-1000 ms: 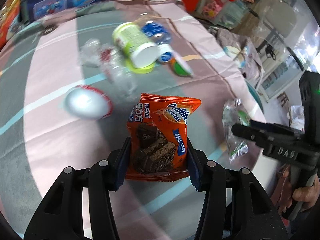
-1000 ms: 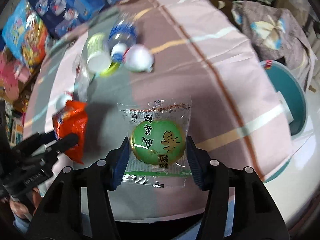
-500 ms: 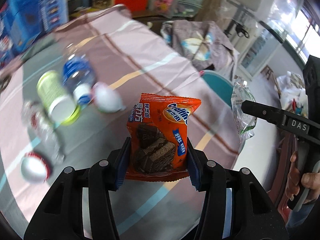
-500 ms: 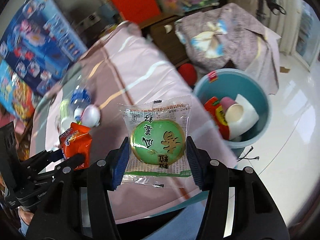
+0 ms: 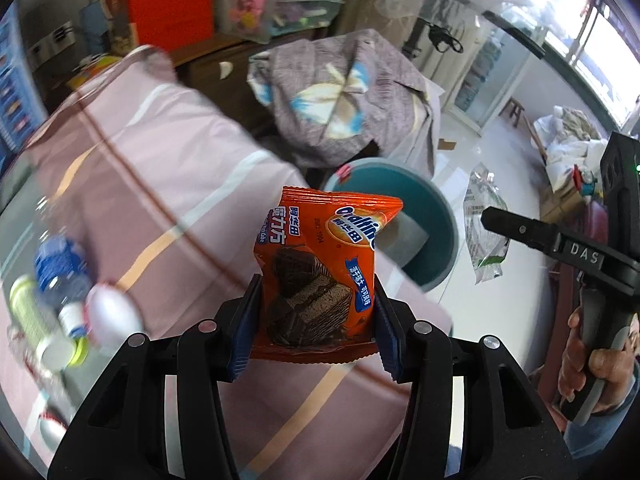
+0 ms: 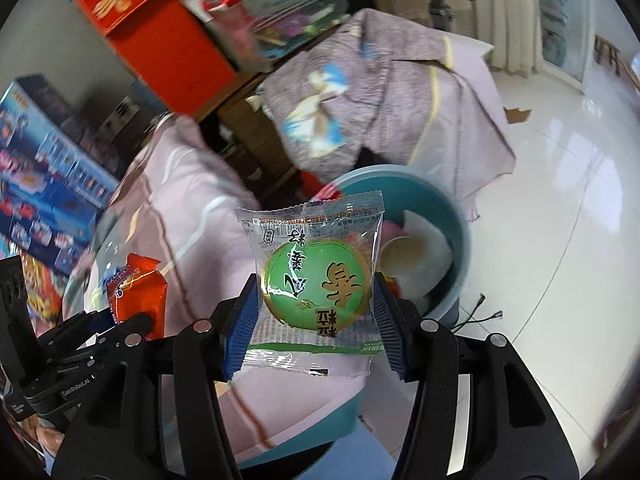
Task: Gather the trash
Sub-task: 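Carry both packets over the teal bin, then open both tools to drop the packets into the teal bin, then move both tools back over the table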
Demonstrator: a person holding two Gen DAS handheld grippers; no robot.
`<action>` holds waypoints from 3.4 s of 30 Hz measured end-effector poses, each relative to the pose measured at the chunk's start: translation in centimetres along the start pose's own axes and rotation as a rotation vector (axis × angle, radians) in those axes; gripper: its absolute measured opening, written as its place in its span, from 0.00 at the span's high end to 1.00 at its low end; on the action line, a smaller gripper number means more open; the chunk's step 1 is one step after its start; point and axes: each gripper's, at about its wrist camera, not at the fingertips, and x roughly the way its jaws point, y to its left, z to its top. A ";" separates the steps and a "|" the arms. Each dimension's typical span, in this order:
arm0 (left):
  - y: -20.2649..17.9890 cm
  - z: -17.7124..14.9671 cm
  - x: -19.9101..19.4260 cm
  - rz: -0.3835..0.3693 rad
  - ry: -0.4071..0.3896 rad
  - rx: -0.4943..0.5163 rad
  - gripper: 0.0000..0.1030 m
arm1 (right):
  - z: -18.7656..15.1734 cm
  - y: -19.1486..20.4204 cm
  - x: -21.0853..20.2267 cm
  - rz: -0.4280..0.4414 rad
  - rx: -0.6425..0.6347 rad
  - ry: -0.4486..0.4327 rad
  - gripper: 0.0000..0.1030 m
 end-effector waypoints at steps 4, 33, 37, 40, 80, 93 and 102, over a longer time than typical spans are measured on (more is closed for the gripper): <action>-2.4 2.0 2.2 -0.012 0.027 0.033 0.50 | 1.3 -2.4 0.6 -0.001 0.041 0.007 0.49; -5.8 6.5 11.6 -0.062 0.156 0.045 0.13 | 4.7 -7.0 5.3 -0.048 0.098 0.096 0.48; -5.3 6.0 11.3 -0.061 0.155 0.036 0.12 | 4.6 -6.7 5.6 -0.049 0.095 0.104 0.47; -5.1 5.7 11.1 -0.061 0.154 0.032 0.11 | 4.4 -6.4 5.8 -0.048 0.085 0.113 0.42; 0.6 0.6 2.7 -0.106 0.014 -0.075 0.05 | 0.1 2.5 4.0 -0.164 -0.029 0.168 0.18; 7.8 -3.6 -1.7 -0.079 -0.064 -0.203 0.04 | -2.2 11.5 4.4 -0.139 -0.210 0.143 0.18; 14.8 -8.5 -5.6 0.033 -0.122 -0.322 0.04 | -4.6 19.5 7.0 -0.108 -0.398 0.168 0.18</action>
